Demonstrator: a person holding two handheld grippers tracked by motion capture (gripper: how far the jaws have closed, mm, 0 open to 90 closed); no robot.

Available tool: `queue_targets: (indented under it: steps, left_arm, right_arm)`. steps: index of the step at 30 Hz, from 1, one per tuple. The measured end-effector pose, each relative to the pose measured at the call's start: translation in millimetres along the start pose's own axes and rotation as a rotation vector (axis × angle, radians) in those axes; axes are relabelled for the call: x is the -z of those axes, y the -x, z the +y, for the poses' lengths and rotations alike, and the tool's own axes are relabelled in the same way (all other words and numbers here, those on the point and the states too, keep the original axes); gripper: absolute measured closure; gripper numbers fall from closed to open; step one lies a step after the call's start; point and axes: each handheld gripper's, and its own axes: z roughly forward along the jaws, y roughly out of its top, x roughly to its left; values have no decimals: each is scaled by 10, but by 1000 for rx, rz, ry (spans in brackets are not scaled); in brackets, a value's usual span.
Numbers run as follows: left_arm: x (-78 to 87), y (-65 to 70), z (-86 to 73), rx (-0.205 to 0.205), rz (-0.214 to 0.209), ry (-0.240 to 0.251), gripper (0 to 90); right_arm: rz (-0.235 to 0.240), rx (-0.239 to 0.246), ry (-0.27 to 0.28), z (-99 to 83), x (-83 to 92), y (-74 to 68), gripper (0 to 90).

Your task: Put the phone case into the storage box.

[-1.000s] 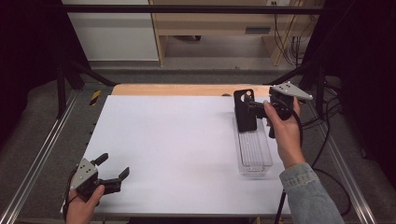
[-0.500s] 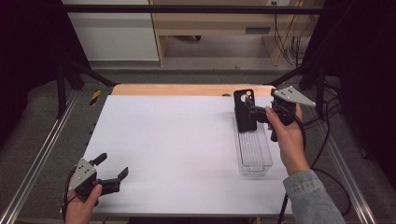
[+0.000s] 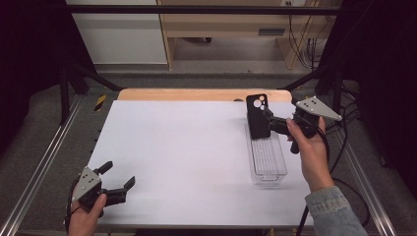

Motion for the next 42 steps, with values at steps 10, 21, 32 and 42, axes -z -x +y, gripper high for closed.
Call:
queue_targets:
  steps: [10,21,32,42]
  left_arm:
    - [5,2,1,-1,-8,1,35]
    - [9,11,4,-1,-17,4,34]
    - [6,28,5,-4,-24,3,34]
    - [6,48,9,-4,-30,6,34]
  right_arm:
    - [4,15,17,-37,129,-1,31]
    - [1,22,30,-71,256,30,30]
    - [-14,7,47,-78,357,85,29]
    - [-30,4,52,-82,448,135,27]
